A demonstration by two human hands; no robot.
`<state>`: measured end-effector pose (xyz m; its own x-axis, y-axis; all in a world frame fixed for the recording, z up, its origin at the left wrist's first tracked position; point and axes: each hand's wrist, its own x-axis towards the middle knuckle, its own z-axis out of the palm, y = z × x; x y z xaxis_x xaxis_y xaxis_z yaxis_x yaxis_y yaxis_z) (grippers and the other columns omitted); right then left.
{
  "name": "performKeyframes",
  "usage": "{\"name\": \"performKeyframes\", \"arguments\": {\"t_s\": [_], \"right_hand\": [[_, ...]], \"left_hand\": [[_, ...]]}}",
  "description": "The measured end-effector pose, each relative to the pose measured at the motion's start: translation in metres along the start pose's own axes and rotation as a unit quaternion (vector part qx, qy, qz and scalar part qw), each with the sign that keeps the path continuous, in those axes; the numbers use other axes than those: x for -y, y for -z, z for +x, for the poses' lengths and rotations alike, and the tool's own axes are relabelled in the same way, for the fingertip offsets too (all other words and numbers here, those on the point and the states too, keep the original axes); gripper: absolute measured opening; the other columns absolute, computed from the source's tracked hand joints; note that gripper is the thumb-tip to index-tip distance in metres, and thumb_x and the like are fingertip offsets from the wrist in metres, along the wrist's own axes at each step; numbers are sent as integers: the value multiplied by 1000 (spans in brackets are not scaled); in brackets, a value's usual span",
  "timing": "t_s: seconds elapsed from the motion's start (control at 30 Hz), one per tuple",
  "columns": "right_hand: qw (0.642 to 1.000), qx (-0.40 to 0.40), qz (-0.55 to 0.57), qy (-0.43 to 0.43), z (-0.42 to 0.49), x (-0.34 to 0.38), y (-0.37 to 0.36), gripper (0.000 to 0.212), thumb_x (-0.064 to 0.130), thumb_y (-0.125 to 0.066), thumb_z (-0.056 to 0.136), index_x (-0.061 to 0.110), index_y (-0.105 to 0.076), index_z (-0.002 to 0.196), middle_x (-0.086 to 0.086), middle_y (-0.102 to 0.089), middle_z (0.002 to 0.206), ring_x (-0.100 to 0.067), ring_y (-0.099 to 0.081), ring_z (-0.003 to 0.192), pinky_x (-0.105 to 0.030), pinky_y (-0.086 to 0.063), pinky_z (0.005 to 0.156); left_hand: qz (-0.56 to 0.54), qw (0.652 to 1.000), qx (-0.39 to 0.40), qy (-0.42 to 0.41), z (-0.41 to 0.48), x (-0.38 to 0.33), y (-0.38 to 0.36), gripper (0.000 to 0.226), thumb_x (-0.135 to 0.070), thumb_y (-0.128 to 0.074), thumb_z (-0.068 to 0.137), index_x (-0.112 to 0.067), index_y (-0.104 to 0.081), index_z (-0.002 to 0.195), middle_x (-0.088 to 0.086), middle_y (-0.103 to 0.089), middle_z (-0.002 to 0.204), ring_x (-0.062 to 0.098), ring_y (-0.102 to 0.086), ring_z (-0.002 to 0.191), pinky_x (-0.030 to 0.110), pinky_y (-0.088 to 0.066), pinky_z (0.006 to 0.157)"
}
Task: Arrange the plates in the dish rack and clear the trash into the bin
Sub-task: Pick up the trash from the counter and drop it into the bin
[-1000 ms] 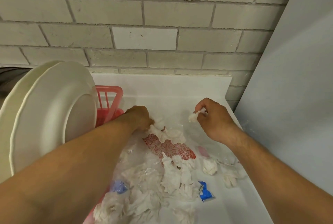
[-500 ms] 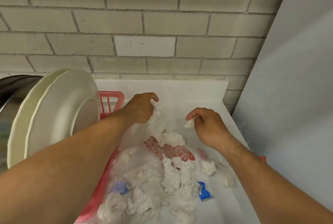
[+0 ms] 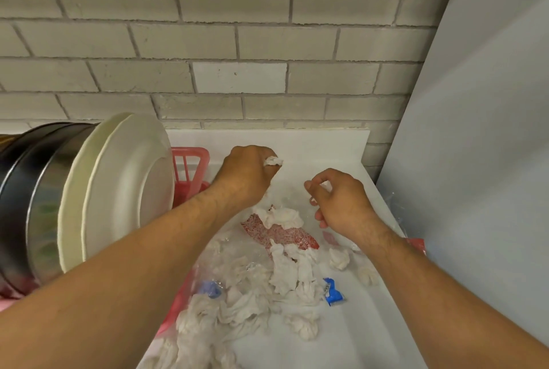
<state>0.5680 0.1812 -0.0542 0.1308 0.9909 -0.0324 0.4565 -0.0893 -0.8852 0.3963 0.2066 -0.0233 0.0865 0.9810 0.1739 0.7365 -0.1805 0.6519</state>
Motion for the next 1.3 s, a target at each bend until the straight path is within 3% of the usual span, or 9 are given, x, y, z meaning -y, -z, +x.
{"name": "performKeyframes", "arguments": {"t_s": [0.17,0.3,0.5,0.63,0.83,0.9,1.03,1.13,1.3], "right_hand": [[996,-17,-89,19,-17,-1,-2,26,32,-52,97,11,-66,96,-9,-68,78,-16,-57,55,-23,-45,51],[985,-45,-160,55,-45,6,-9,47,45,-47,97,6,-68,83,-8,-69,81,-22,-62,73,-30,-49,69],[979,-66,-184,58,-99,22,-32,57,45,-40,99,14,-45,52,2,-46,50,-13,-41,48,-27,-33,49],[980,-85,-173,52,-143,25,-57,55,40,-42,100,17,-42,51,3,-46,50,-12,-43,48,-25,-34,51],[974,-75,-211,28,-215,38,-116,34,27,-40,101,8,-63,85,-7,-66,81,-24,-62,78,-36,-51,70],[980,-58,-190,9,-238,43,-138,28,21,-42,100,9,-65,89,-5,-69,84,-17,-63,76,-24,-49,63],[980,-54,-190,11,-279,50,-171,27,18,-45,99,8,-66,87,-4,-68,80,-13,-62,73,-19,-45,60],[974,-55,-217,25,-308,48,-187,29,27,-46,99,13,-64,82,1,-63,76,-17,-57,72,-19,-40,58],[988,-6,-154,-15,-351,44,-193,25,28,-52,92,12,-63,77,3,-61,70,-15,-55,67,-29,-43,59]], "left_hand": [[28,998,41,-25,-24,4,6,22,-20,-46,98,-19,-64,86,6,-65,78,26,-63,67,35,-56,71],[68,996,53,-33,-44,0,16,36,-43,-64,86,-14,-58,66,2,-59,67,16,-53,58,29,-45,55],[0,996,41,-76,-95,5,37,65,-70,-55,76,-10,-50,53,3,-60,51,20,-48,44,30,-42,45],[-58,991,52,-109,-132,18,58,64,-58,-39,93,-13,-42,47,-6,-46,42,12,-42,38,22,-37,45],[-64,975,112,-182,-190,68,101,28,-30,-46,98,-17,-71,93,-13,-63,82,5,-57,70,19,-46,68],[-67,970,129,-197,-205,91,119,22,-25,-49,97,-26,-71,94,-12,-58,88,3,-52,78,18,-42,78],[-31,978,114,-174,-237,121,142,34,-32,-53,95,-12,-61,69,-3,-59,68,10,-52,60,28,-47,60],[-24,980,120,-154,-266,130,152,46,-46,-62,86,-6,-62,65,-10,-49,50,2,-45,44,17,-28,44],[30,969,190,-157,-305,144,156,27,-33,-78,75,-28,-60,96,-15,-54,106,7,-50,93,17,-40,67]]}}
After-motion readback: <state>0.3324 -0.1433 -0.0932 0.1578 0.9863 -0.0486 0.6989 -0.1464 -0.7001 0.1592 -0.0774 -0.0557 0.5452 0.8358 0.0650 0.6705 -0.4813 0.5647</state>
